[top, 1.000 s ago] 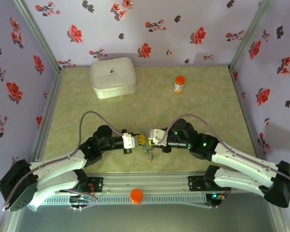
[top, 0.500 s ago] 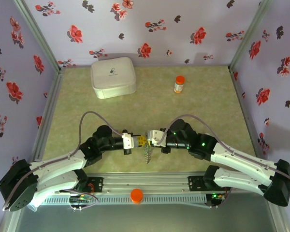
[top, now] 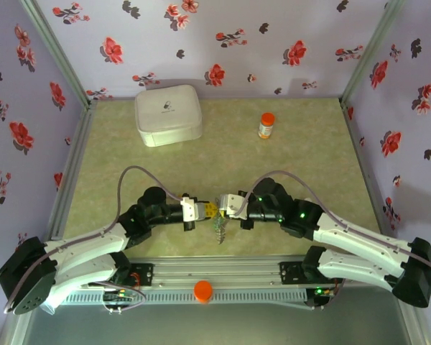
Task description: Put the keys on the keyring
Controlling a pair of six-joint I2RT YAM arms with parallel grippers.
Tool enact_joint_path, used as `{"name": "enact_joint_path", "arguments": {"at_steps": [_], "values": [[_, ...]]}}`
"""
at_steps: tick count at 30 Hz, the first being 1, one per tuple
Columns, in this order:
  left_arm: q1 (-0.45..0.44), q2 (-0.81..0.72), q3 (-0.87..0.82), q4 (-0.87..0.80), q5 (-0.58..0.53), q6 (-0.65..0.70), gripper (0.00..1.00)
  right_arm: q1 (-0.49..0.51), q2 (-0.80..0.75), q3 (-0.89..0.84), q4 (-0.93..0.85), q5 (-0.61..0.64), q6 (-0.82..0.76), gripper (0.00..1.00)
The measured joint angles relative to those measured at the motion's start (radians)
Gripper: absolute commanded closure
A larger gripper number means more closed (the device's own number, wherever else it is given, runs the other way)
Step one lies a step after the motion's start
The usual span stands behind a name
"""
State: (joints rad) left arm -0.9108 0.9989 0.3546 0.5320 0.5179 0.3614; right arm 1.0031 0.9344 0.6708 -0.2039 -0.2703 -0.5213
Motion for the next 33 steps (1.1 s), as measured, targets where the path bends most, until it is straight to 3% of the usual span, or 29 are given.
{"name": "enact_joint_path", "arguments": {"at_steps": [12,19,21,23,27,28,30,33], "values": [[-0.001,0.023,-0.004,0.034,0.013,-0.034,0.93,-0.002,0.0,-0.018,0.028,-0.019,0.035,1.0],[-0.001,0.025,-0.005,0.037,0.014,-0.042,0.87,-0.002,0.002,-0.019,0.028,-0.023,0.047,1.0],[-0.001,0.025,-0.005,0.037,0.014,-0.042,0.9,-0.002,0.003,-0.019,0.028,-0.025,0.051,1.0],[-0.001,0.025,-0.005,0.037,0.015,-0.053,1.0,-0.002,0.003,-0.019,0.028,-0.025,0.051,1.0],[-0.001,0.025,-0.008,0.039,0.015,-0.063,1.0,-0.003,0.003,-0.019,0.026,-0.024,0.051,1.0],[-0.001,0.025,-0.009,0.041,0.013,-0.069,1.0,-0.003,0.003,-0.019,0.026,-0.02,0.052,0.98],[-0.001,0.024,-0.009,0.045,0.001,-0.082,1.0,-0.003,0.0,-0.019,0.027,-0.009,0.062,0.75],[-0.006,0.011,-0.01,0.054,-0.076,-0.139,1.0,-0.004,-0.027,-0.019,0.03,0.018,0.113,0.64]]}}
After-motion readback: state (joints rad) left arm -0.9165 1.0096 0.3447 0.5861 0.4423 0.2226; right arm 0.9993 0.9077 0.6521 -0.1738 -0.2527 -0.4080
